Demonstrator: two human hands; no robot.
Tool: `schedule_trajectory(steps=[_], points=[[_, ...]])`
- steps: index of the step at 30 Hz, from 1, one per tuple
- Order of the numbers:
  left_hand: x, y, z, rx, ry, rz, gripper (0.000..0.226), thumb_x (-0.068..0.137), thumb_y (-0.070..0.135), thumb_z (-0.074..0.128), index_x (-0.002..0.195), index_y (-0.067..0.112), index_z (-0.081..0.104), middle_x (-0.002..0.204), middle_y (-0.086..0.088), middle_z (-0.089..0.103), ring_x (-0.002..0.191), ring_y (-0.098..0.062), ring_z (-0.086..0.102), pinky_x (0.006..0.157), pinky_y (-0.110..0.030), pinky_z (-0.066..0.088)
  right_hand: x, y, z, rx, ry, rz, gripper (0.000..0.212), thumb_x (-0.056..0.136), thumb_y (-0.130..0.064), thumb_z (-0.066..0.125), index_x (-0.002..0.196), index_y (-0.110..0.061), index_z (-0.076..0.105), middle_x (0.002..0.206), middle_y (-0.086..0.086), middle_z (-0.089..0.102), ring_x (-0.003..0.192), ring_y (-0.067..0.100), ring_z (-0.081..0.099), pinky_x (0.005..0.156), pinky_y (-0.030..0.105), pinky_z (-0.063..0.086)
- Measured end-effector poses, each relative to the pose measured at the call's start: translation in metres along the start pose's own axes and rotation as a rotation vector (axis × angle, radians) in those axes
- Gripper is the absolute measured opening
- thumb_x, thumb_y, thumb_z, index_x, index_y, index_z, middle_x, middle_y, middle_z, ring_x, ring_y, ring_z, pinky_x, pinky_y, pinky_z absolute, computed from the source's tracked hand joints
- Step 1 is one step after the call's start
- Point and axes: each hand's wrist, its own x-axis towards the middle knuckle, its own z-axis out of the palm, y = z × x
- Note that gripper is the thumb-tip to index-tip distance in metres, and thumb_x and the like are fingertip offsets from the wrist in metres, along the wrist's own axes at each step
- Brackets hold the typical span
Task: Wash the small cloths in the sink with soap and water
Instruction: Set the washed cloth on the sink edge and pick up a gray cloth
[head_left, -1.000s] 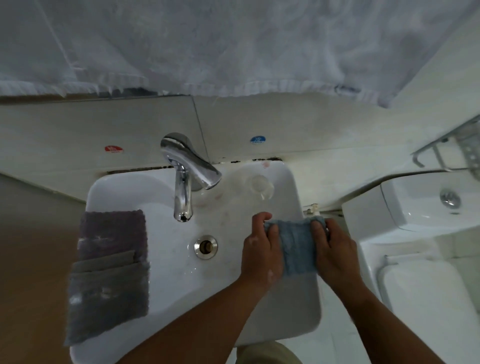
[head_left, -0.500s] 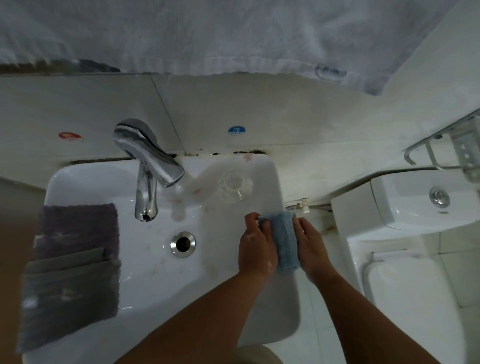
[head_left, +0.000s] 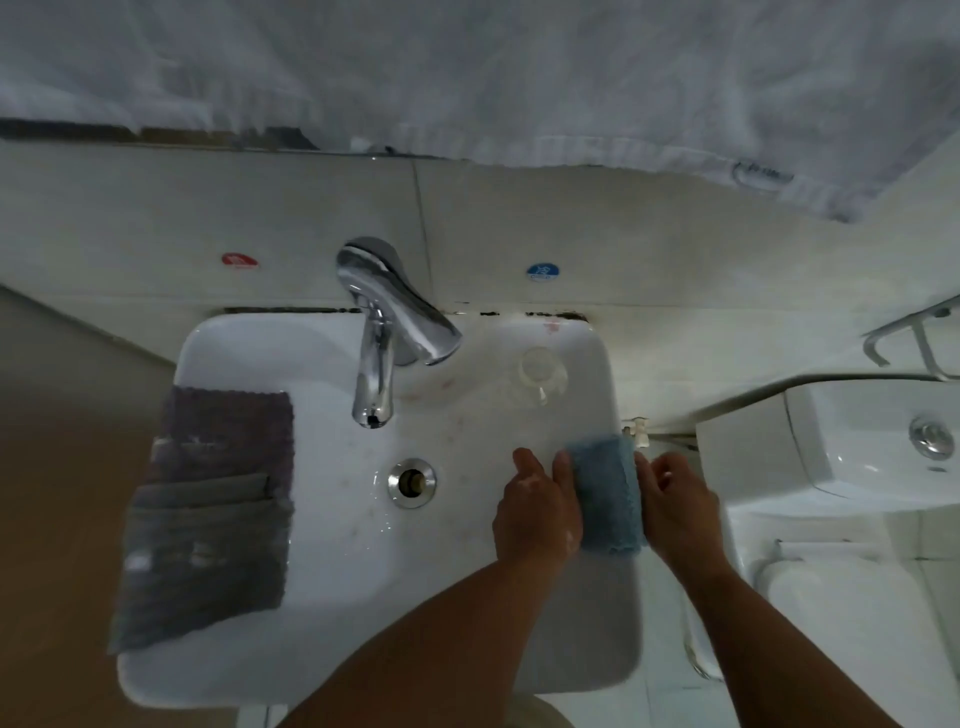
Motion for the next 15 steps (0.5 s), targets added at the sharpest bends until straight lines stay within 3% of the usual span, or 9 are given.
schedule_trajectory(steps=[4, 8, 12, 15], points=[[-0.004, -0.022, -0.036, -0.057, 0.010, -0.002, 0.050, 0.100, 0.063, 0.025, 0.113, 0.017, 0.040, 0.111, -0.015, 0.065, 0.105, -0.036, 0.062, 0.088, -0.043, 0.050, -0.022, -0.016, -0.020, 0.072, 0.169, 0.021, 0.027, 0.100, -0.039, 0.054, 0.083, -0.019, 0.051, 0.071, 0.006, 0.059, 0.067, 0.024, 0.059, 0.068, 0.040, 0.050], [-0.012, -0.061, -0.089, -0.159, 0.068, 0.048, 0.034, 0.103, 0.053, 0.035, 0.099, 0.020, 0.042, 0.097, -0.009, 0.065, 0.099, -0.032, 0.064, 0.082, -0.039, 0.049, -0.064, -0.057, -0.030, 0.122, 0.189, -0.084, 0.018, 0.097, -0.031, 0.061, 0.084, -0.022, 0.053, 0.070, 0.001, 0.061, 0.064, 0.020, 0.059, 0.066, 0.040, 0.050], [-0.021, -0.114, -0.157, -0.146, 0.190, 0.104, 0.034, 0.101, 0.052, 0.035, 0.094, 0.022, 0.049, 0.082, 0.002, 0.057, 0.090, -0.030, 0.063, 0.069, -0.032, 0.037, -0.103, -0.092, 0.008, 0.081, -0.019, -0.236, 0.021, 0.090, -0.021, 0.071, 0.075, -0.021, 0.058, 0.058, -0.004, 0.060, 0.055, 0.013, 0.058, 0.055, 0.032, 0.041], [-0.032, -0.153, -0.215, -0.100, 0.257, 0.147, 0.030, 0.101, 0.046, 0.039, 0.098, 0.021, 0.055, 0.082, 0.004, 0.060, 0.079, -0.020, 0.059, 0.070, -0.030, 0.041, -0.120, -0.120, 0.054, 0.016, -0.274, -0.372, 0.020, 0.090, -0.029, 0.072, 0.075, -0.027, 0.059, 0.060, -0.007, 0.062, 0.058, 0.008, 0.060, 0.053, 0.017, 0.043]])
